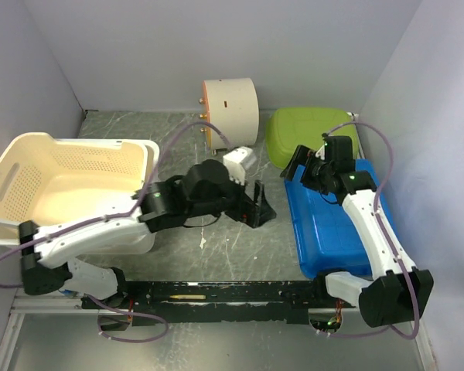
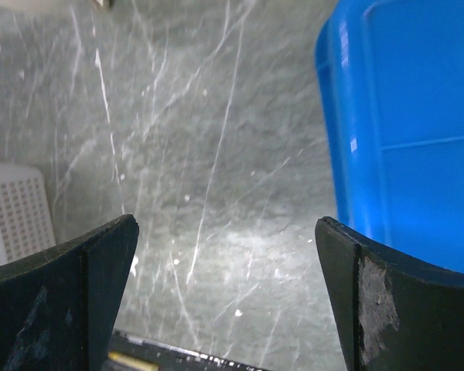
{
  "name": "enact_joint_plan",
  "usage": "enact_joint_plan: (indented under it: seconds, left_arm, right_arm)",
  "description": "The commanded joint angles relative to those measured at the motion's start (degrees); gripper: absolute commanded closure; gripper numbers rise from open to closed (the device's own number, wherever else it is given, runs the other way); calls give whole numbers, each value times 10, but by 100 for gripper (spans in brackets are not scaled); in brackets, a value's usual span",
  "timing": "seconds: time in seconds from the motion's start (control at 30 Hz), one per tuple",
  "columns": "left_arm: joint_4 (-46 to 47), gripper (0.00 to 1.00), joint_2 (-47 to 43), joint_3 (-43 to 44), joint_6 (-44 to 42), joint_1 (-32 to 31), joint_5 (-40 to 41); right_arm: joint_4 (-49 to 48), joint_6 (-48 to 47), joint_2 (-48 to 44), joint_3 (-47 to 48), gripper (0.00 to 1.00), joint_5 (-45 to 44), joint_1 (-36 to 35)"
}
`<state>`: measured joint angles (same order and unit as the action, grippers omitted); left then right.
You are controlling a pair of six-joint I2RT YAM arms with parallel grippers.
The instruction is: Turn the large container upside down
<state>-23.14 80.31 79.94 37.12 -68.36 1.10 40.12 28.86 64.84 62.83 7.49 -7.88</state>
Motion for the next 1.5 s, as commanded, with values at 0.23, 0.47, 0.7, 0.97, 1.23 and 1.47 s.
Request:
enact_joint_plan:
  seconds: [0.23,0.47,0.7,0.97,1.23,1.47]
  left_arm:
    - [-195,0,-84,89,-8,2,264]
    - [-352,0,-74,186,4,49,359]
    - [-453,0,-89,210,32,119,409]
    - [-575,2,-68,209,119,145,458]
    - [-566,4,-65,170,119,174,505]
    - [-373,8,-79,103,-43,325,349]
  right_arm:
    - [-27,25,71,-75,0,-39,-62]
    - [13,17,100,-64,0,-200,-63]
    - [4,23,109,-42,0,-186,-62]
    - [-56,6,96,-24,0,-79,-62]
    - [-65,4,113,-13,0,-61,-62]
    - [-76,11,115,-21,0,-44,-63]
